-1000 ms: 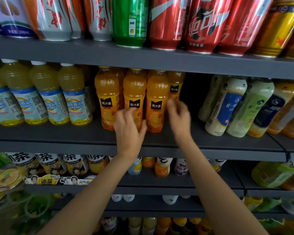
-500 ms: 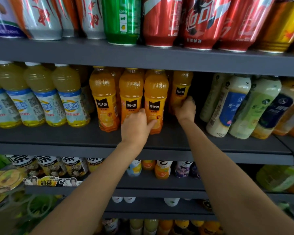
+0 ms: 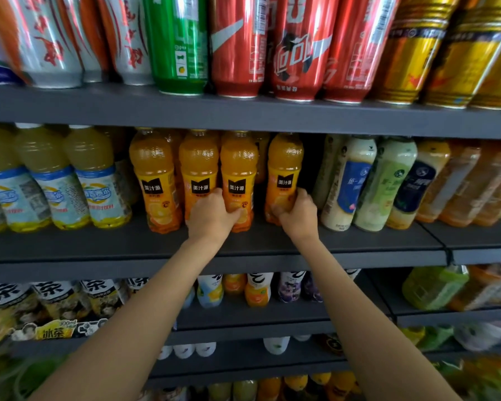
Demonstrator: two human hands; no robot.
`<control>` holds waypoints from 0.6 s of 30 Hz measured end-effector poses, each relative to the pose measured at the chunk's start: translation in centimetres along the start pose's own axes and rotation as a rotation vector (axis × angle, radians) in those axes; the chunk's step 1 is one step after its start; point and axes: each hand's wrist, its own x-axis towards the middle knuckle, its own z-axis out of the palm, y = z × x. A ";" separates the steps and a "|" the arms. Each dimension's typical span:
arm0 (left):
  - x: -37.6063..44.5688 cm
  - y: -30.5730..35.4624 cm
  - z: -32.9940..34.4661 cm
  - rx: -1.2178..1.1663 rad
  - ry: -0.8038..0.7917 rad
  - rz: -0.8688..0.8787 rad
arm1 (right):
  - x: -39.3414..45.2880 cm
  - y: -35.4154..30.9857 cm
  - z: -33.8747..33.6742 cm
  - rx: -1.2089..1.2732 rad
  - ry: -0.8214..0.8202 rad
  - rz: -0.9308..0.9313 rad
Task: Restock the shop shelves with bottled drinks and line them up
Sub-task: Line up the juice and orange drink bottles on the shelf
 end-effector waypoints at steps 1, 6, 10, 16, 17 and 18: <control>0.0 0.1 0.1 -0.018 -0.005 -0.004 | -0.2 -0.2 0.1 -0.005 -0.006 -0.011; -0.2 0.4 0.4 -0.027 0.033 -0.037 | -0.8 -0.7 0.0 -0.056 -0.004 -0.013; -0.1 0.2 0.0 -0.051 0.007 -0.055 | 0.5 -1.0 -0.4 -0.080 0.042 0.117; 0.2 0.5 0.0 -0.052 -0.028 -0.065 | 1.6 0.0 -1.5 -0.086 0.023 0.141; 0.2 0.4 0.0 -0.051 -0.026 -0.061 | 1.5 0.3 -1.5 -0.082 0.019 0.128; 0.2 0.4 0.0 -0.047 -0.023 -0.056 | 1.3 0.5 -1.5 -0.078 0.016 0.116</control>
